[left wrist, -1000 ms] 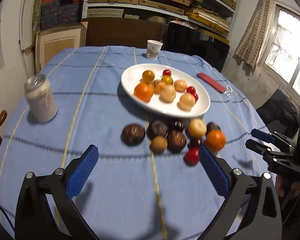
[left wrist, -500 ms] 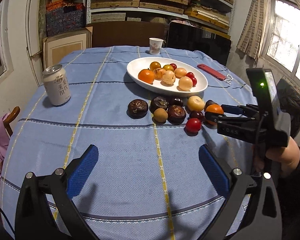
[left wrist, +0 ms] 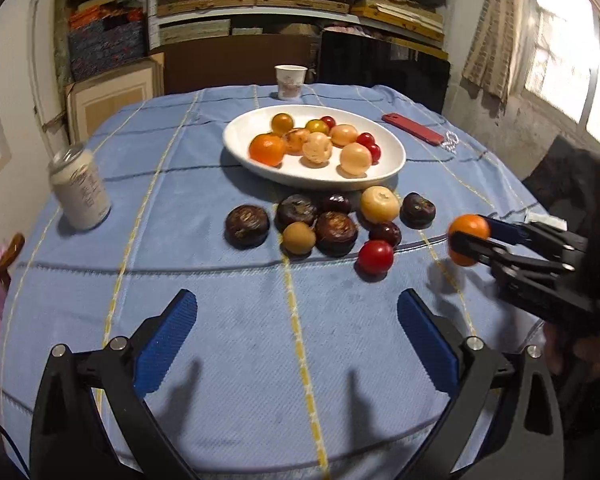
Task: Organize fruits
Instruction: 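Grasp the mandarin with the right gripper while the left grasps another red tomato, then carry the mandarin and tomato onto the white plate and open both grippers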
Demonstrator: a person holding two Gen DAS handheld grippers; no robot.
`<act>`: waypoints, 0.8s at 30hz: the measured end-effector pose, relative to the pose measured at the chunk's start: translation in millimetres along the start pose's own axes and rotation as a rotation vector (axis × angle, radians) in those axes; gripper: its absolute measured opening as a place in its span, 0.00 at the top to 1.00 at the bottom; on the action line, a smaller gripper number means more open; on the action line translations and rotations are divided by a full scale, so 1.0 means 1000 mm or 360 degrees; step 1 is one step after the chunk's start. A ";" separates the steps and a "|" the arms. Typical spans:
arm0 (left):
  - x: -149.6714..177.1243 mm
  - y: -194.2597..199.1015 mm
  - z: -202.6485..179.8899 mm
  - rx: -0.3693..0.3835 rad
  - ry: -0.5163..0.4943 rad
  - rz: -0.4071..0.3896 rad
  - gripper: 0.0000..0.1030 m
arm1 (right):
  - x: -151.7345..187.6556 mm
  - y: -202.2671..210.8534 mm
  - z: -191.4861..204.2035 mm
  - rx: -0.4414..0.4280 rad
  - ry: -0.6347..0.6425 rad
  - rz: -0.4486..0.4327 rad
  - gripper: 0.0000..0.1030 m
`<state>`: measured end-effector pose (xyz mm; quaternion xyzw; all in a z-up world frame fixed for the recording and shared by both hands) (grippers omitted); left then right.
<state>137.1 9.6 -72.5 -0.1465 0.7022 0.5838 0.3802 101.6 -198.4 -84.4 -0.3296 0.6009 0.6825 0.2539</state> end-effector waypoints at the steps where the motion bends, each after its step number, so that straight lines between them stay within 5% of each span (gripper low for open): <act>1: -0.005 -0.006 -0.008 -0.0011 -0.0047 -0.0004 0.04 | 0.003 0.007 -0.003 -0.0001 -0.0011 -0.0022 0.54; 11: -0.025 -0.080 -0.065 -0.0083 -0.0230 0.0106 0.05 | 0.028 0.026 -0.024 -0.0044 -0.0102 -0.0068 0.54; 13: -0.023 -0.086 -0.065 -0.0096 -0.0217 0.0115 0.18 | 0.028 0.025 -0.027 -0.0076 -0.0121 -0.0066 0.54; 15: -0.020 -0.095 -0.063 -0.0066 -0.0192 0.0168 0.47 | 0.028 0.024 -0.028 -0.0109 -0.0133 -0.0059 0.54; 24: -0.017 -0.096 -0.062 -0.0055 -0.0194 0.0183 0.67 | 0.030 0.022 -0.032 -0.0158 -0.0181 -0.0042 0.54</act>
Point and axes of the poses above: each gripper's, at about its wrist camera, not at the fingertips, and y roughly against the way its jaws point, z to its left, x to its underside, the point moved 3 cm from there along -y, roughly the way its jaws point
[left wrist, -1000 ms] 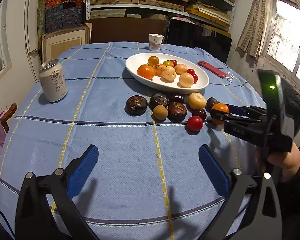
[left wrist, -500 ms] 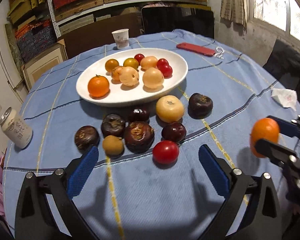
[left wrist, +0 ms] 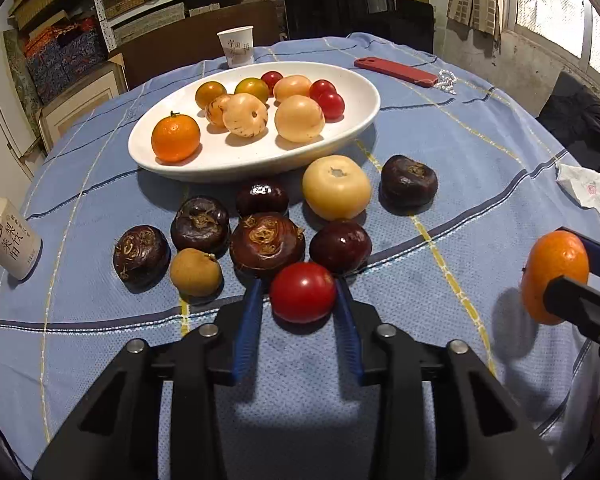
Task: Organize fruits
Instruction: 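Carry the mandarin and tomato onto the white plate and open both grippers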
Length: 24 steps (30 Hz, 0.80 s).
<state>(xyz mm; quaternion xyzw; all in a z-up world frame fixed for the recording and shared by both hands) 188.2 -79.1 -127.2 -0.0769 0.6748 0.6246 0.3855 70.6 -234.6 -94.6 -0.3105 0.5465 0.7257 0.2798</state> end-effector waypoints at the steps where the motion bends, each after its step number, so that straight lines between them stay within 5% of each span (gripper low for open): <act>1: 0.000 0.001 0.001 0.0005 0.0008 -0.0004 0.67 | 0.000 0.000 0.001 -0.0001 0.0000 0.0002 0.54; 17: 0.002 0.009 0.008 0.0104 0.0073 -0.0044 0.71 | 0.001 -0.001 0.002 0.0013 0.0011 0.0007 0.54; 24: 0.008 0.043 0.020 0.0104 0.0106 -0.0154 0.71 | 0.000 0.000 0.003 0.0021 0.0030 -0.0001 0.54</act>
Point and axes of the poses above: each gripper's, at about its wrist camera, not at the fingertips, and y roughly against the way its jaws point, z to its left, x to its underside, the point moved 3 cm from there along -y, roughly the way its jaws point
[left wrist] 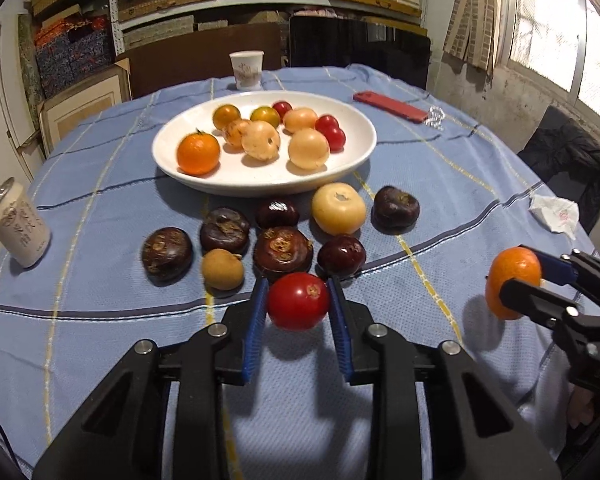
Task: Organize fruits
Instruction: 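Carry the mandarin and tomato onto the white plate and open both grippers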
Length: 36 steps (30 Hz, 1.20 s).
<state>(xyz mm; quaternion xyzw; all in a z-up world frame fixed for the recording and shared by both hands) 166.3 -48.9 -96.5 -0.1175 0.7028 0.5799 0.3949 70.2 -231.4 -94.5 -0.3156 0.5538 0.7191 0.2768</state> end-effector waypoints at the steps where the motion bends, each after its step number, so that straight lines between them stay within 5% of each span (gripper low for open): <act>1: 0.000 0.008 0.004 0.0003 0.0014 -0.0024 0.71 | -0.001 0.001 0.001 0.0005 0.0008 0.0001 0.54; 10: -0.016 0.068 0.036 -0.0096 0.0043 -0.0204 0.71 | -0.040 0.028 0.018 -0.0031 0.0082 -0.0097 0.54; 23: -0.079 0.066 0.052 -0.0120 0.0064 -0.0333 0.71 | -0.158 0.050 0.027 -0.0006 0.0221 -0.0277 0.54; 36: -0.118 -0.046 0.063 -0.0108 0.0079 -0.0117 0.71 | -0.188 -0.097 0.014 0.0053 0.0257 0.0052 0.54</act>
Point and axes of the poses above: each gripper's, at about its wrist camera, not at the fingertips, and y roughly against the way its jaws point, z to its left, x to its underside, the point moved 3 cm from there along -y, roughly the way its jaws point
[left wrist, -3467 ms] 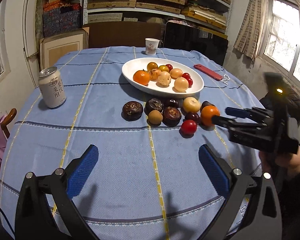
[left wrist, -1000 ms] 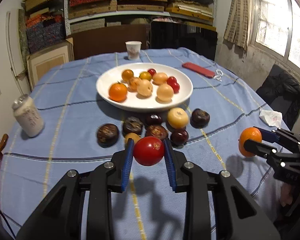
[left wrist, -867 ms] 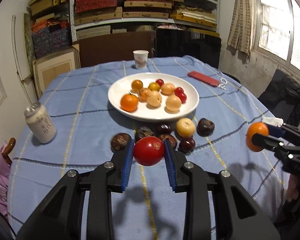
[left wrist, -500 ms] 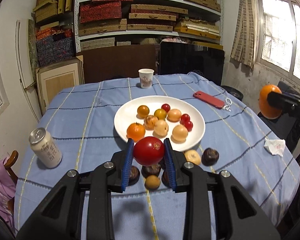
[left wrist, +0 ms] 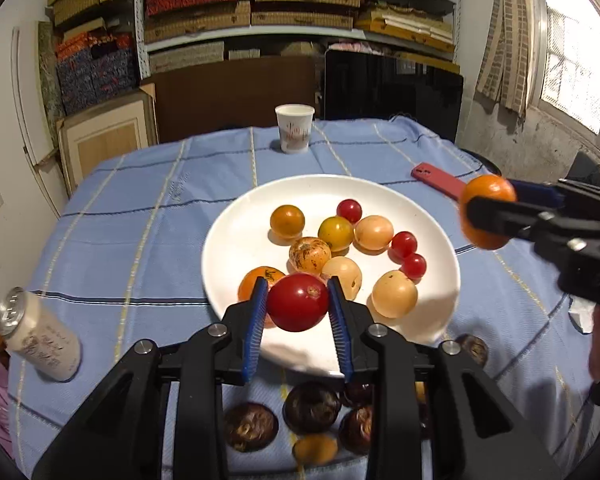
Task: Organize fruits
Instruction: 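Carry the mandarin and tomato onto the white plate and open both grippers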
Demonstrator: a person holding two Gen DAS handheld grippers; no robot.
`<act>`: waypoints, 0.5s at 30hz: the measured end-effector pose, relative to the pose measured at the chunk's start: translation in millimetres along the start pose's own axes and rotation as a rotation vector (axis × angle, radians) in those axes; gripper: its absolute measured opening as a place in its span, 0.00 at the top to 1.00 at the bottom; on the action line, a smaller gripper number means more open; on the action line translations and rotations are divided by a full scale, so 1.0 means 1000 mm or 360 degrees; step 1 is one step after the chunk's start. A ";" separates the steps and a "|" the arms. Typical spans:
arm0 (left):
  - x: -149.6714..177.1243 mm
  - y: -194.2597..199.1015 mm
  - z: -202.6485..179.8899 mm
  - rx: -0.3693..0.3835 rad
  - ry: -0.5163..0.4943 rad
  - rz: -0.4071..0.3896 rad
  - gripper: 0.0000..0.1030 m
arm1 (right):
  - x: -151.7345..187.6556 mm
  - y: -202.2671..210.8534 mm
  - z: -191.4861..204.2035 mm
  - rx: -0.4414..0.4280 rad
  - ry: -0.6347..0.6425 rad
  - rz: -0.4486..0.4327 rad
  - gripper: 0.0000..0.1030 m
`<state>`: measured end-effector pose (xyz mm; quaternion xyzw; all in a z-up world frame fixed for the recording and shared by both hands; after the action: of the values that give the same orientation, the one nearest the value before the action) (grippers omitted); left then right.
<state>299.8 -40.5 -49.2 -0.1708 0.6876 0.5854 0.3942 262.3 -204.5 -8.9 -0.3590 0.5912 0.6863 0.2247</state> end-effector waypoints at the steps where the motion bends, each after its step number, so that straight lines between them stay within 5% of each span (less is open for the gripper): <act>1: -0.001 -0.010 -0.001 0.0000 -0.0008 0.0016 0.71 | 0.000 -0.013 0.000 0.0000 0.0003 0.0025 0.54; 9: -0.002 -0.056 -0.004 0.0013 -0.0034 0.0092 0.67 | 0.002 -0.072 -0.002 0.0007 0.0041 0.0133 0.53; 10: -0.003 -0.056 -0.005 0.0005 -0.0049 0.0078 0.61 | 0.003 -0.073 -0.001 0.0008 0.0054 0.0135 0.53; 12: -0.003 -0.053 -0.007 -0.0019 -0.0067 0.0050 0.20 | 0.003 -0.073 -0.001 0.0005 0.0060 0.0119 0.53; 15: -0.004 -0.039 -0.007 -0.0070 -0.0090 -0.0028 0.10 | 0.005 -0.063 -0.003 0.0018 0.0037 0.0084 0.53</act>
<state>327.1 -57.9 -71.7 -0.1687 0.6616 0.6016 0.4147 306.3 -195.5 -54.0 -0.3499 0.6069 0.6845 0.2016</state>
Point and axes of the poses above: each gripper's, at about its wrist camera, not at the fingertips, and y roughly against the way its jaws point, z to its left, x to its underside, the point moved 3 cm from there along -y, roughly the way its jaws point
